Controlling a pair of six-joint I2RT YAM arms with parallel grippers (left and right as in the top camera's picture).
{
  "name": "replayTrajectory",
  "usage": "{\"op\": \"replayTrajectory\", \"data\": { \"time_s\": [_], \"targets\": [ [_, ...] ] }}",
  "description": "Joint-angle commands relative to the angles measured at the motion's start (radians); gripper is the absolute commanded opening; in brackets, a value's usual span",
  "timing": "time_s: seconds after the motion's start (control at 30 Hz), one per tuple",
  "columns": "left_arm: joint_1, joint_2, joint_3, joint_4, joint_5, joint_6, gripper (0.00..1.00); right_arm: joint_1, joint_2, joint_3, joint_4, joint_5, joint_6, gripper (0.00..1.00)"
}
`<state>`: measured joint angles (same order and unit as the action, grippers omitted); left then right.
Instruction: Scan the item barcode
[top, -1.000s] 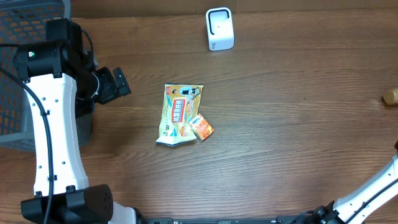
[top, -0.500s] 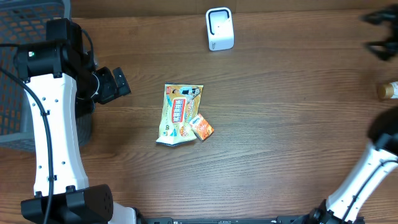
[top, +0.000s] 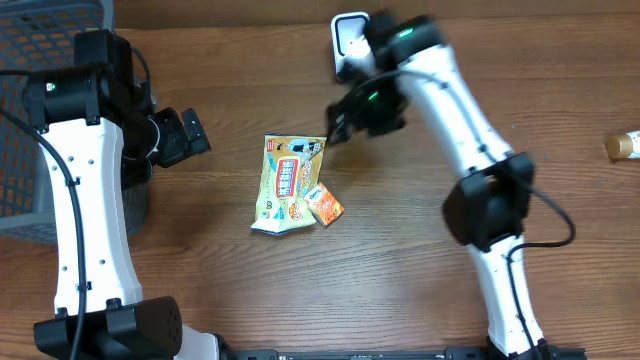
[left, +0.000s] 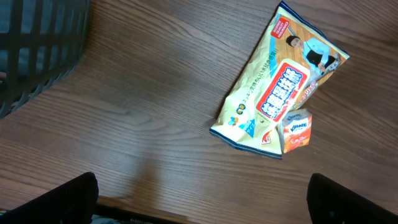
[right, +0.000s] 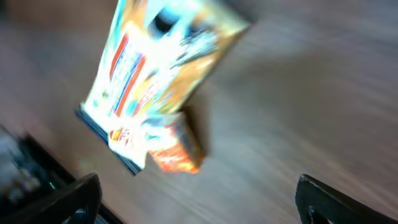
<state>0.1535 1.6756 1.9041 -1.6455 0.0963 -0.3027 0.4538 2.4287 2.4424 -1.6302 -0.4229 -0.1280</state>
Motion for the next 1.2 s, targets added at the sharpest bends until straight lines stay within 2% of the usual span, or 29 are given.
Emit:
{"op": "replayTrajectory", "data": {
  "time_s": [0.0, 0.07, 0.13, 0.27, 0.33, 0.43, 0.47, 0.5, 0.53, 0.57, 0.63, 0.67, 0.73, 0.83, 0.9, 1.0, 1.1, 1.17],
  "targets": [
    [0.01, -0.002, 0.0, 0.001, 0.0, 0.019, 1.0, 0.067, -0.013, -0.066, -0.003, 0.123, -0.064, 0.99],
    [0.01, -0.002, 0.0, 0.001, 0.0, 0.019, 1.0, 0.109, -0.013, -0.14, 0.002, 0.138, -0.081, 0.93],
    [0.01, -0.002, 0.0, 0.001, 0.0, 0.019, 1.0, 0.134, -0.013, -0.218, 0.024, 0.136, -0.09, 0.79],
    [0.01, -0.002, 0.0, 0.001, 0.0, 0.019, 1.0, 0.158, -0.013, -0.336, 0.078, 0.127, -0.089, 0.63],
    [0.01, -0.002, 0.0, 0.001, 0.0, 0.019, 1.0, 0.16, -0.013, -0.365, 0.097, 0.103, -0.089, 0.61],
    [0.01, -0.002, 0.0, 0.001, 0.0, 0.019, 1.0, 0.161, -0.013, -0.398, 0.139, 0.079, -0.082, 0.53],
    [0.01, -0.002, 0.0, 0.001, 0.0, 0.019, 1.0, 0.161, -0.013, -0.402, 0.158, 0.079, -0.079, 0.46],
    [0.01, -0.002, 0.0, 0.001, 0.0, 0.019, 1.0, 0.159, -0.013, -0.402, 0.179, 0.099, -0.039, 0.45],
    [0.01, -0.002, 0.0, 0.001, 0.0, 0.019, 1.0, 0.154, -0.013, -0.402, 0.208, 0.171, 0.055, 0.39],
    [0.01, -0.002, 0.0, 0.001, 0.0, 0.019, 1.0, 0.15, -0.013, -0.402, 0.224, 0.249, 0.136, 0.39],
    [0.01, -0.002, 0.0, 0.001, 0.0, 0.019, 1.0, 0.134, -0.013, -0.4, 0.246, 0.494, 0.337, 0.33],
    [0.01, -0.002, 0.0, 0.001, 0.0, 0.019, 1.0, 0.12, -0.013, -0.396, 0.238, 0.583, 0.409, 0.33],
    [0.01, -0.002, 0.0, 0.001, 0.0, 0.019, 1.0, 0.091, -0.014, -0.369, 0.197, 0.606, 0.421, 0.39],
    [0.01, -0.002, 0.0, 0.001, 0.0, 0.019, 1.0, 0.055, -0.016, -0.259, 0.072, 0.605, 0.427, 0.56],
    [0.01, -0.002, 0.0, 0.001, 0.0, 0.019, 1.0, 0.055, -0.016, -0.189, -0.001, 0.573, 0.386, 0.64],
    [0.01, -0.002, 0.0, 0.001, 0.0, 0.019, 1.0, 0.074, -0.016, -0.157, -0.031, 0.496, 0.328, 0.66],
    [0.01, -0.002, 0.0, 0.001, 0.0, 0.019, 1.0, 0.124, -0.016, -0.168, -0.048, 0.5, 0.327, 0.66],
    [0.01, -0.002, 0.0, 0.001, 0.0, 0.019, 1.0, 0.19, -0.015, -0.2, -0.002, 0.542, 0.299, 0.64]
  ]
}}
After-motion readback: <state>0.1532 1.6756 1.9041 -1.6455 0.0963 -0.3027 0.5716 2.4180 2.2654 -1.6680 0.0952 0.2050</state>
